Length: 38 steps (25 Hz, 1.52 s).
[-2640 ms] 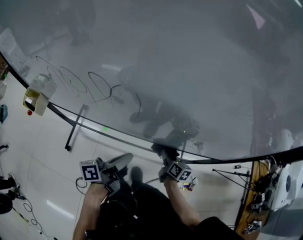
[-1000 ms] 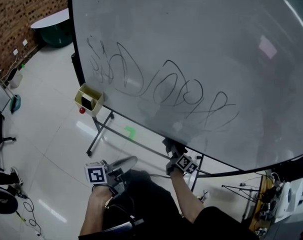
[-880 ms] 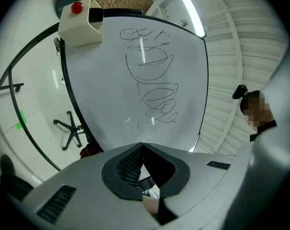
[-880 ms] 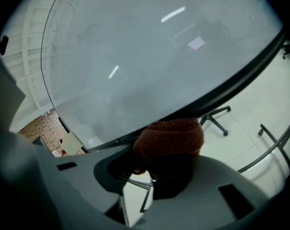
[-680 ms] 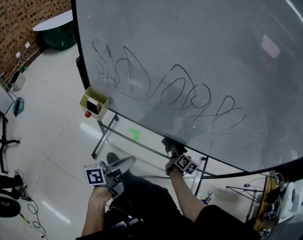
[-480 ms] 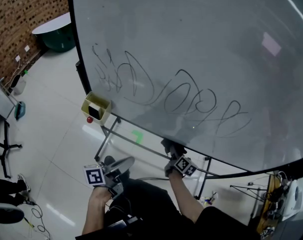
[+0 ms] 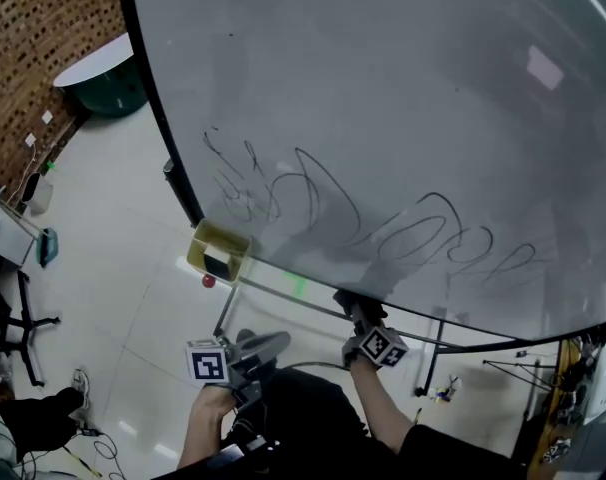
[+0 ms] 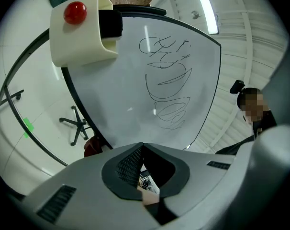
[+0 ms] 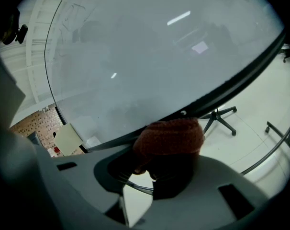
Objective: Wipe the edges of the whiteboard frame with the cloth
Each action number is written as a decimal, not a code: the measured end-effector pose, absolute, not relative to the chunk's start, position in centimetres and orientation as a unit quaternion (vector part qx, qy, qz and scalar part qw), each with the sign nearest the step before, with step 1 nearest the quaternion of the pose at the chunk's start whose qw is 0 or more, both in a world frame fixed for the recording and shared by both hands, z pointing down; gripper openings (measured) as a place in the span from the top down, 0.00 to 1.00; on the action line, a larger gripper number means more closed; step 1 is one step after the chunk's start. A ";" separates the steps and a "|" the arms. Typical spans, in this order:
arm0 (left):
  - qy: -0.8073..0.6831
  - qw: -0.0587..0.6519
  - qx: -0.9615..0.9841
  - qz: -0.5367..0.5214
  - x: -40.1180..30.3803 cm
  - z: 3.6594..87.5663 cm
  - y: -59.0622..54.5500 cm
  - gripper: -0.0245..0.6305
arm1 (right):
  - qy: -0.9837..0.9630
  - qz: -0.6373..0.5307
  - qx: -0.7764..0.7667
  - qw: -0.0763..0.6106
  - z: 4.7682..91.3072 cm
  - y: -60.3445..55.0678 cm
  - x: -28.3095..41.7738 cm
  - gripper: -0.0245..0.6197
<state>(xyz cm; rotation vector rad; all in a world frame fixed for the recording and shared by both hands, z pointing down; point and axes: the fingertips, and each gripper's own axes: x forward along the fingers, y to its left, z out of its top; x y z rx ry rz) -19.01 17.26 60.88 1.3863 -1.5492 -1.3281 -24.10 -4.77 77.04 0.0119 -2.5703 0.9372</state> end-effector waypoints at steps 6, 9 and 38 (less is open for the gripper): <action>-0.582 0.338 0.535 -0.510 -22.5 60.7 20.7 0.97 | -0.918 0.335 0.010 0.212 76.5 0.3 -27.3 0.81; -0.578 0.340 0.535 -0.513 -24.0 60.9 22.0 0.97 | -0.917 0.332 0.007 0.221 76.7 2.1 -28.6 0.81; -0.560 0.376 0.562 -0.479 -29.6 60.2 30.6 0.97 | -0.911 0.340 -0.028 0.233 77.2 13.9 -35.3 0.81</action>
